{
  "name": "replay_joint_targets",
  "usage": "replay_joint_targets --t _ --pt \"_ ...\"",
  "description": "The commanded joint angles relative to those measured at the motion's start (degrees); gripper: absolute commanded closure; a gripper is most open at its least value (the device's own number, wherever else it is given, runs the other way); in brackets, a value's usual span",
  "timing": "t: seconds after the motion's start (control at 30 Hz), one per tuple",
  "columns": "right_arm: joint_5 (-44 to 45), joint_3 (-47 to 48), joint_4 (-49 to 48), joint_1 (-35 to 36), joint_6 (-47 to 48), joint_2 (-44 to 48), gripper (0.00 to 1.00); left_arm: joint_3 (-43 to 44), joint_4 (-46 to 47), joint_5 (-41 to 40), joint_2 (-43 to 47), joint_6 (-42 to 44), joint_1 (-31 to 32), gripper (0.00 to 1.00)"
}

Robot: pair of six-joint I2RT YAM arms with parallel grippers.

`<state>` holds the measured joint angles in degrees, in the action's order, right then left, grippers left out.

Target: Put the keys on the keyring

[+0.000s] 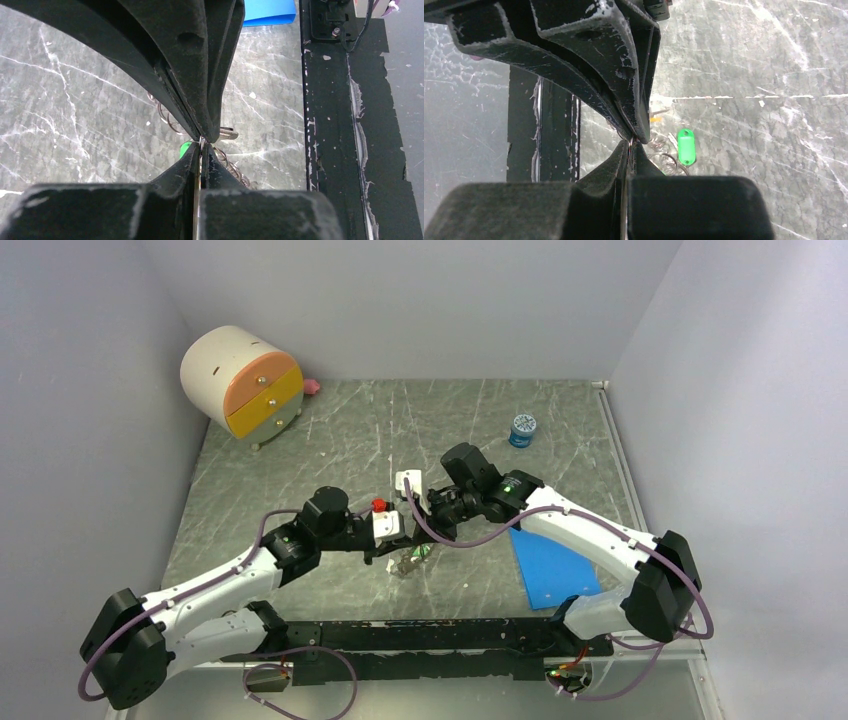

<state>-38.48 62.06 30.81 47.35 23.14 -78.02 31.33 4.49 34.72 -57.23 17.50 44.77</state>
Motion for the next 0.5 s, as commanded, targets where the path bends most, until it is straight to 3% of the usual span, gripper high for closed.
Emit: replay_joint_targets --t 0.0,0.07,0.17,0.37,0.47 --pt "-1.47 2.36 -3.13 0.32 0.89 1.03 1.00 1.95 3.30 1.30 1.57 -0.32 0.49 0.89" --pt "-1.42 2.36 -3.20 0.36 1.01 1.03 1.00 1.45 4.19 0.98 2.12 -0.95 0.49 0.78" --pt "-1.59 2.48 -2.92 0.37 1.15 0.94 1.00 0.62 6.10 0.58 3.18 -1.79 0.49 0.76" --pt "-1.63 2.34 -3.28 0.37 1.10 1.19 1.00 1.09 5.52 1.56 2.11 -1.21 0.49 0.96" --pt "-1.27 2.21 -3.58 0.31 0.71 1.34 0.96 1.26 5.23 1.34 1.88 -1.17 0.47 0.97"
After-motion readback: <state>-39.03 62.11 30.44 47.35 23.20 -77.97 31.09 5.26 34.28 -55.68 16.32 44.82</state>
